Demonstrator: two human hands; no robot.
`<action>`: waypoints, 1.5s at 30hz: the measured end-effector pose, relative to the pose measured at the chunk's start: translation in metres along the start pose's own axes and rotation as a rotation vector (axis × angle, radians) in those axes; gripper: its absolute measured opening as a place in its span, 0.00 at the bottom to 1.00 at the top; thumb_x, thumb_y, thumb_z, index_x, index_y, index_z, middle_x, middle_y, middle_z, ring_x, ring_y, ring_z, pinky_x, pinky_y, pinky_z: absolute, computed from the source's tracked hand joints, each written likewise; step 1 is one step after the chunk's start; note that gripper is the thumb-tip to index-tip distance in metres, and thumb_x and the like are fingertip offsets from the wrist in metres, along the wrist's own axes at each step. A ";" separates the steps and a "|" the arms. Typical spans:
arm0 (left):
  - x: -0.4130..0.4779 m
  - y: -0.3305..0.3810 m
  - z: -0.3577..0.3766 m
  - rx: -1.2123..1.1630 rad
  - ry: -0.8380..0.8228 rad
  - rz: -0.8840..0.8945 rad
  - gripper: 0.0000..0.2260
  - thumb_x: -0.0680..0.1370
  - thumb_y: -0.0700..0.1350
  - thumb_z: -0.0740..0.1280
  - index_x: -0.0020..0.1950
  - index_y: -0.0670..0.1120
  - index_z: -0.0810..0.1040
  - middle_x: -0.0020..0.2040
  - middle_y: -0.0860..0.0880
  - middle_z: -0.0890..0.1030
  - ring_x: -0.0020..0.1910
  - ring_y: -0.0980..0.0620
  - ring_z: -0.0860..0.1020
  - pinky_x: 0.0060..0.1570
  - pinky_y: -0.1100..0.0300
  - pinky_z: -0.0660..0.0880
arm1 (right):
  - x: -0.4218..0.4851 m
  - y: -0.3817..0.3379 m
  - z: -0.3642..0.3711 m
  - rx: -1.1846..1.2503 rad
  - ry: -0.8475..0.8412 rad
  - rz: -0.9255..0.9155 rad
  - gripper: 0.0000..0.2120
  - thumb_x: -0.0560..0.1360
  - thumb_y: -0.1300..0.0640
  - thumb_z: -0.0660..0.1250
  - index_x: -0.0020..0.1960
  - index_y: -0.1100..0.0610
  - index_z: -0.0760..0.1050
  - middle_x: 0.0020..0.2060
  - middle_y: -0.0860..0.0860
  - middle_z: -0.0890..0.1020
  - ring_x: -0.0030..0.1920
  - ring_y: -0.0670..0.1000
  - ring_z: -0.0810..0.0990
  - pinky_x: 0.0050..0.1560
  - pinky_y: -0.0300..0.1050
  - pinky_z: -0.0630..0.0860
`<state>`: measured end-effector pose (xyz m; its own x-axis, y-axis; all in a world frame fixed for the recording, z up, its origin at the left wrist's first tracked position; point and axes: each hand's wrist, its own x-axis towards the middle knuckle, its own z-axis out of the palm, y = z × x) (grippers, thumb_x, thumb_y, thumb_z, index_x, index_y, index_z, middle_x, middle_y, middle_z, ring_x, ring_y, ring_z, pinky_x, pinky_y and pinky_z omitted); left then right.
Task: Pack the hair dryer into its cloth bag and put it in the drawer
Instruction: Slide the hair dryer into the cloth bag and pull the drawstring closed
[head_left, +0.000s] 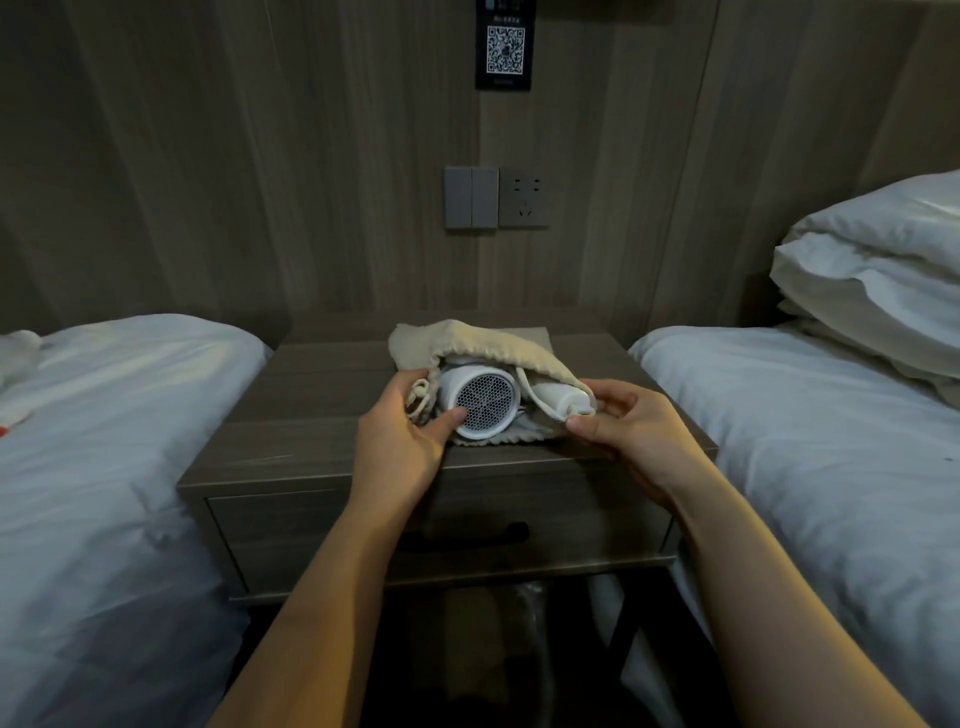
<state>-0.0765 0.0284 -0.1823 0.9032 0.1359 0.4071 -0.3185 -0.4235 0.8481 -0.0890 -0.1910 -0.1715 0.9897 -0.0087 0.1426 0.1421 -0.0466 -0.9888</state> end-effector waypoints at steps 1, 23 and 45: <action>0.000 0.000 -0.001 0.020 0.029 -0.011 0.15 0.70 0.46 0.74 0.55 0.51 0.75 0.42 0.58 0.78 0.41 0.64 0.75 0.39 0.73 0.68 | -0.001 -0.002 0.004 -0.059 0.077 -0.005 0.26 0.61 0.64 0.77 0.58 0.63 0.77 0.42 0.52 0.84 0.39 0.44 0.83 0.39 0.34 0.78; 0.003 0.007 -0.021 0.300 0.078 0.073 0.09 0.77 0.52 0.65 0.54 0.51 0.72 0.43 0.56 0.77 0.43 0.56 0.77 0.43 0.56 0.76 | 0.002 0.011 0.030 -0.357 0.303 -0.048 0.14 0.72 0.48 0.69 0.53 0.54 0.73 0.42 0.49 0.84 0.40 0.48 0.84 0.43 0.45 0.79; 0.009 0.003 -0.010 0.377 -0.076 0.060 0.08 0.79 0.51 0.59 0.48 0.49 0.73 0.38 0.51 0.78 0.36 0.56 0.76 0.32 0.60 0.70 | 0.005 0.016 0.034 -0.641 0.343 -0.056 0.14 0.74 0.48 0.66 0.47 0.60 0.73 0.38 0.53 0.79 0.42 0.54 0.77 0.37 0.45 0.69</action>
<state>-0.0721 0.0369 -0.1725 0.9095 0.0398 0.4139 -0.2563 -0.7300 0.6335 -0.0816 -0.1581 -0.1877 0.9058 -0.2965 0.3026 0.0517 -0.6314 -0.7737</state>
